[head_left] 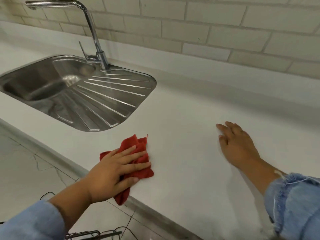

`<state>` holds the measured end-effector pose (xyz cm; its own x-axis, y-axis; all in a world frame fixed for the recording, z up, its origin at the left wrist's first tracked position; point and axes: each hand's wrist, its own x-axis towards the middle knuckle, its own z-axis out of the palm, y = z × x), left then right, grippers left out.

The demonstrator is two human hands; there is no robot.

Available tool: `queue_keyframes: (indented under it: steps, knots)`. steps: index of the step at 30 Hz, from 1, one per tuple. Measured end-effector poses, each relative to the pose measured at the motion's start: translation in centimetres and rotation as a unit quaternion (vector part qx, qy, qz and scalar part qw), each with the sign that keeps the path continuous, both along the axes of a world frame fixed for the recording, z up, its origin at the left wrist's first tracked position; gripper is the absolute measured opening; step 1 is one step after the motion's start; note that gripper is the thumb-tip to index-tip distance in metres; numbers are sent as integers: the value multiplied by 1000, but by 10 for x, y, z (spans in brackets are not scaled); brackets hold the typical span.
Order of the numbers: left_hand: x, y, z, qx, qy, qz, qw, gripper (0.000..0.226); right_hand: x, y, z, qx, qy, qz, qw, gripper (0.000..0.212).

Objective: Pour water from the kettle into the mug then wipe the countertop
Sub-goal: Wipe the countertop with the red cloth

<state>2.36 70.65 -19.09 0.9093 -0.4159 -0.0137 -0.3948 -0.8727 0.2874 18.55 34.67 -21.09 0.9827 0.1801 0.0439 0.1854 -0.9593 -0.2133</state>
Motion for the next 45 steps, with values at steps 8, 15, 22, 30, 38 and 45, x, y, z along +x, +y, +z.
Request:
queue_keyframes:
  steps: [8, 15, 22, 30, 38, 45]
  knots:
    - [21, 136, -3, -25, -4, 353, 935, 39, -1, 1, 1, -6, -2, -2, 1000, 47]
    - [60, -14, -7, -3, -74, 146, 987, 52, -3, 3, 3, -1, -16, -6, 1000, 46]
    - [110, -120, -18, -29, -67, -97, 993, 49, -1, 1, 3, 7, -9, -7, 1000, 46]
    - [211, -47, -17, 52, 0, 306, 951, 51, 10, -11, 16, -6, 40, 15, 999, 45]
    - [225, -171, -9, 24, -20, -33, 999, 49, 77, -44, 25, -51, 99, -93, 989, 55]
    - [331, -127, -19, 35, -28, 113, 993, 49, 91, -48, 7, -45, 55, -94, 993, 55]
